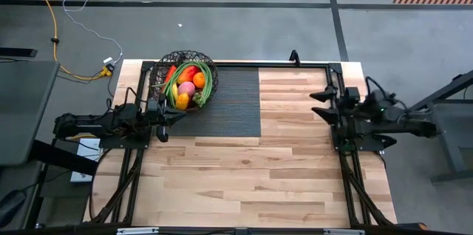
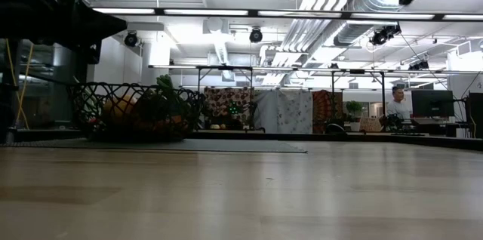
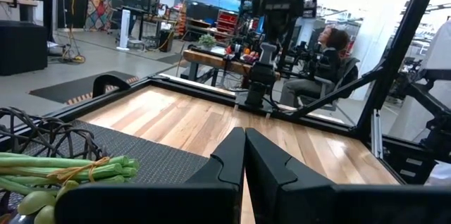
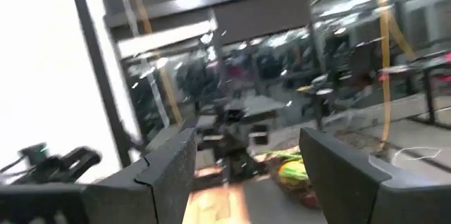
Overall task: Build produce basket
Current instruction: Return to Home Position
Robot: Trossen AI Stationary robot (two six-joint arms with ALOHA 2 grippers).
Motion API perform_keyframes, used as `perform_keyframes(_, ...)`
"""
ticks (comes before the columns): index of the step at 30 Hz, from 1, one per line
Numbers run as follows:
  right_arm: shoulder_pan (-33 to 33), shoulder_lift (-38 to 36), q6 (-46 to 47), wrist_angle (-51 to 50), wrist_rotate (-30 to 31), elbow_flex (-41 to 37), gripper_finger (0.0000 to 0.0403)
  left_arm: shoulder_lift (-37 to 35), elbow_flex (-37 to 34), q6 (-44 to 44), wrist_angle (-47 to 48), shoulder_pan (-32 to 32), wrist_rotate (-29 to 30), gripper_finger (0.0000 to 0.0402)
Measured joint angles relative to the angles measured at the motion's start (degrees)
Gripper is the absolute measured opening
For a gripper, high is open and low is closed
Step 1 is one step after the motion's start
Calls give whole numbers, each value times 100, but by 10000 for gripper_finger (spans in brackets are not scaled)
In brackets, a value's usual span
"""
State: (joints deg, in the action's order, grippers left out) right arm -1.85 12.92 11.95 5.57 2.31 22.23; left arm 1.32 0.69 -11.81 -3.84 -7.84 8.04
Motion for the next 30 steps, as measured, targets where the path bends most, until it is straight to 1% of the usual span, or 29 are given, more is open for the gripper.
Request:
perform_keyframes(2,0,-195,2,240,199,-380,243,0,0,-2,0,-1,-3,1)
perform_keyframes(10,0,-1012,176,218,266,-1375,243,0,0,0,9,-1,-3,1)
perform_keyframes(14,0,-1285,262,259,316,-1688,243,0,0,0,11,0,-1,1)
perform_keyframes(21,0,-1221,-154,-168,354,-1769,243,0,0,0,15,0,3,1)
perform_keyframes(27,2,-1221,-175,-880,-53,-1769,243,0,0,-2,17,-1,6,1)
perform_keyframes(30,2,-1221,-299,-1012,-95,-1769,243,0,0,-1,17,-2,6,1)
